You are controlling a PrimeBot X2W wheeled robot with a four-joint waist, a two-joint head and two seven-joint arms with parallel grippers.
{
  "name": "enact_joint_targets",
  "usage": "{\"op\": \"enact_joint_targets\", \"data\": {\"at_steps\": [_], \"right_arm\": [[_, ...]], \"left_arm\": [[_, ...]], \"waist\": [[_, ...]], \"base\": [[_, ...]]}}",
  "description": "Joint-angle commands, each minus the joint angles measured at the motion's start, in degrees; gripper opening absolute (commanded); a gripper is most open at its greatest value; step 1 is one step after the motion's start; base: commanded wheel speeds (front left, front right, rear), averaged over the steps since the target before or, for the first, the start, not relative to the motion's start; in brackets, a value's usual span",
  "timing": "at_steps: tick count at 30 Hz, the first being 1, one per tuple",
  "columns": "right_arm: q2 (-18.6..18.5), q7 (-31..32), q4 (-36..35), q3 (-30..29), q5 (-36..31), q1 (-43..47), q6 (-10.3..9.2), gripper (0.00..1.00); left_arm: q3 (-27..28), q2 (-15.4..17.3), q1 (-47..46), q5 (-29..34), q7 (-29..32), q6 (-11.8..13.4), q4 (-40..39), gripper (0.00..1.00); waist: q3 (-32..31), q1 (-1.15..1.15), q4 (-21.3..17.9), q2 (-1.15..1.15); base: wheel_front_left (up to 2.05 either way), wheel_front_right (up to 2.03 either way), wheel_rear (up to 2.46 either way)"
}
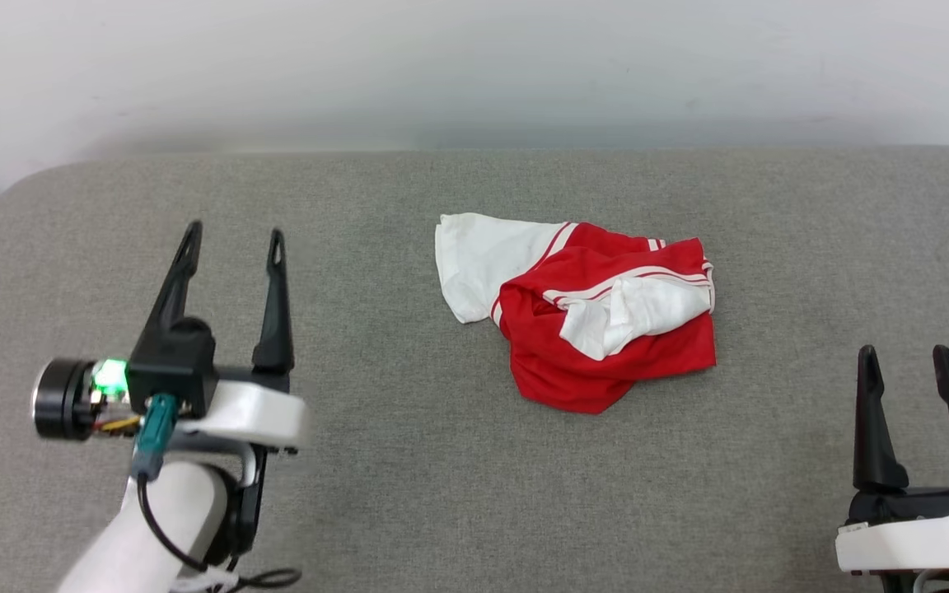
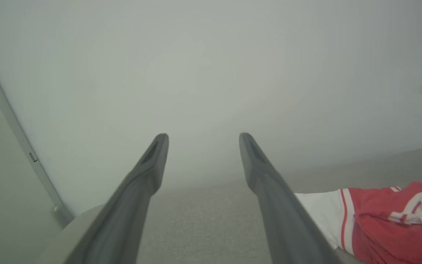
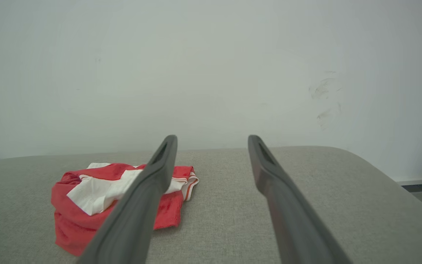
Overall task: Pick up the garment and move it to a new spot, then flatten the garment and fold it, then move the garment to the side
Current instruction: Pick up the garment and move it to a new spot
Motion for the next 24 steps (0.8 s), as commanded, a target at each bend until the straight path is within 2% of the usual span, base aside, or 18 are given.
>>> {"op": "enact_joint_targets", "data": {"at_steps": [1, 6, 12, 19, 24], "right_arm": [[0.09, -0.11, -0.25, 0.17, -0.16, 0.86, -0.04, 1.00], [0.10, -0.11, -0.21, 0.57, -0.21, 1.43, -0.04, 1.00], [0.09, -0.11, 0.17, 0.83, -0.21, 2.32, -0.04, 1.00], [0.10, -0.11, 0.93, 1.02, 0.16, 3.45, -0.04, 1.00], [0.09, -0.11, 1.46, 1.01, 0.41, 4.15, -0.04, 1.00]], "left_arm": [[2.28, -0.91, 3.40, 2.83, -0.14, -0.40, -0.79, 1.00], [6.50, -3.68, 9.30, 6.52, -0.14, -1.86, -1.57, 1.00], [11.67, -8.55, 16.19, 10.94, -0.14, -4.42, -1.95, 1.00], [16.47, -13.26, 20.67, 15.13, -0.15, -7.86, -1.05, 1.00], [18.96, -15.40, 22.09, 17.22, -0.15, -10.21, -0.32, 1.00]], "waist": [[-0.38, 0.00, -0.05, 0.00], [-0.93, 0.00, -0.25, 0.00], [-1.79, 0.00, -0.42, 0.00], [-2.75, 0.00, -0.29, 0.00], [-3.40, 0.00, -0.06, 0.00]], "base": [[0.00, 0.00, 0.00], [0.00, 0.00, 0.00], [0.00, 0.00, 0.00], [0.00, 0.00, 0.00], [0.00, 0.00, 0.00]]}}
